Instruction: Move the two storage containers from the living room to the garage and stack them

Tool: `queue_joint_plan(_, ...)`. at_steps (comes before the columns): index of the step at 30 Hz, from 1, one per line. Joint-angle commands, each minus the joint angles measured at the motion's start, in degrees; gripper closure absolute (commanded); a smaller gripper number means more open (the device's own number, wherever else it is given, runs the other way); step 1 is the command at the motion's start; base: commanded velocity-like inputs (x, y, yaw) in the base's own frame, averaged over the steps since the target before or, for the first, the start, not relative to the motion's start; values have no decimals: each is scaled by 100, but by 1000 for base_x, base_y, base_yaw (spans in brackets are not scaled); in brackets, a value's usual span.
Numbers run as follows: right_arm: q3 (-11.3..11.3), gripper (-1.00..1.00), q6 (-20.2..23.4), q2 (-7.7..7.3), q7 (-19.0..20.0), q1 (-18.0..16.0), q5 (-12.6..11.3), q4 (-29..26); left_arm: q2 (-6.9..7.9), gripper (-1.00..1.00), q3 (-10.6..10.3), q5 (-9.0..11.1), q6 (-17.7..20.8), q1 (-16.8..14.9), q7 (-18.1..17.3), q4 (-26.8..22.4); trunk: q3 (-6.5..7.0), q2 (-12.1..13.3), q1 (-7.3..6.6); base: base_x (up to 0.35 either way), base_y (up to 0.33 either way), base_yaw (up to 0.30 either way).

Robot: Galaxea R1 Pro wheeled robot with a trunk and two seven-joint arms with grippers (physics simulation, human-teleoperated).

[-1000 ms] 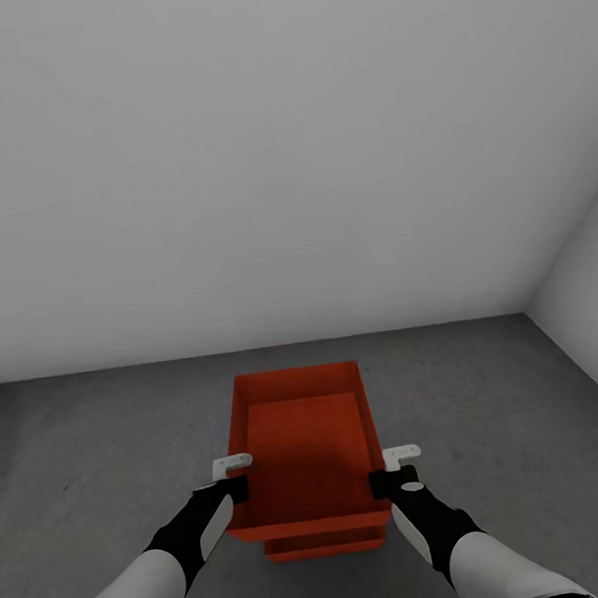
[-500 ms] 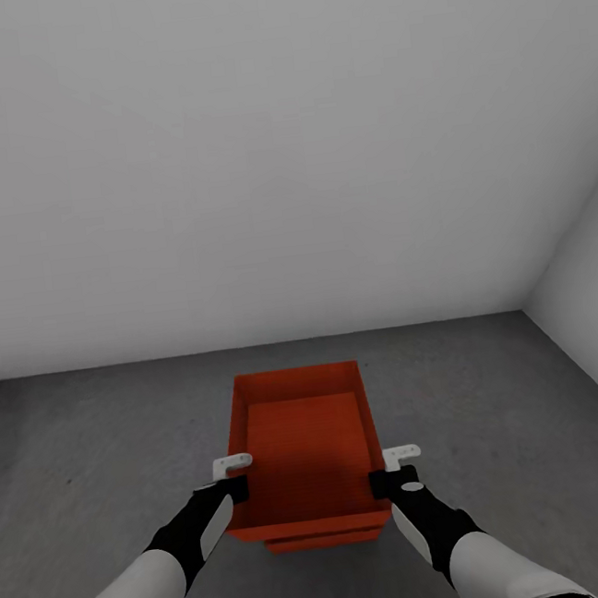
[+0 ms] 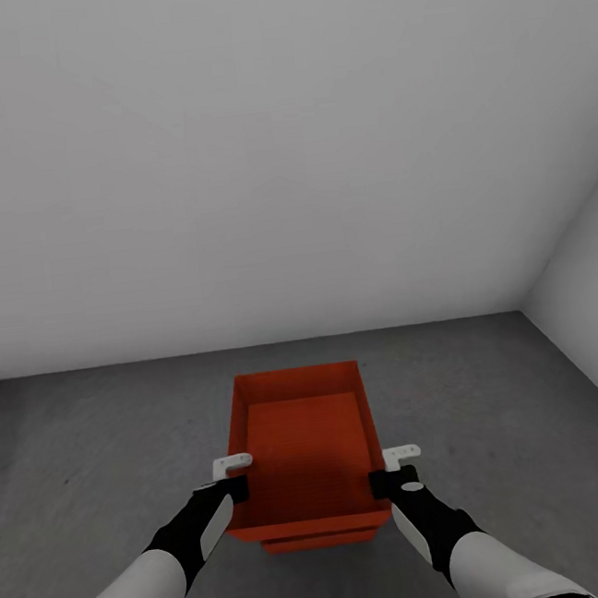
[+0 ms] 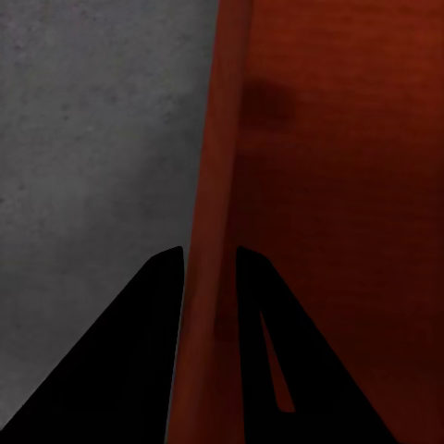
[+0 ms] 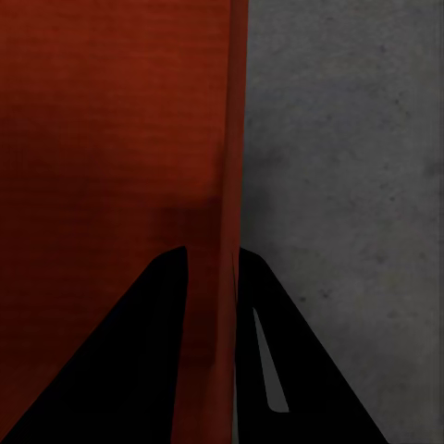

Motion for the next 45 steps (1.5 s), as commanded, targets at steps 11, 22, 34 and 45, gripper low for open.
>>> queue_joint_plan(11, 50, 100, 43, 11, 60, 4, -21, -19, 7, 100, 305, -62, 51, -7, 157, -20, -5, -4, 0, 0, -8, 0)
queue_joint_plan(22, 49, 100, 37, 1, 64, 4, -21, -19, 7, 100, 305, -62, 51, -7, 157, -20, -5, -4, 0, 0, 0, 72)
queue_joint_plan(34, 50, 100, 36, 3, 48, 4, -21, -18, 7, 100, 305, -62, 49, -7, 157, -20, -5, -4, 0, 0, 0, 3)
queue_joint_plan(45, 50, 100, 47, 8, 57, 4, -21, -18, -5, 100, 305, -64, 51, -7, 157, -20, -5, -4, 0, 0, 0, -59)
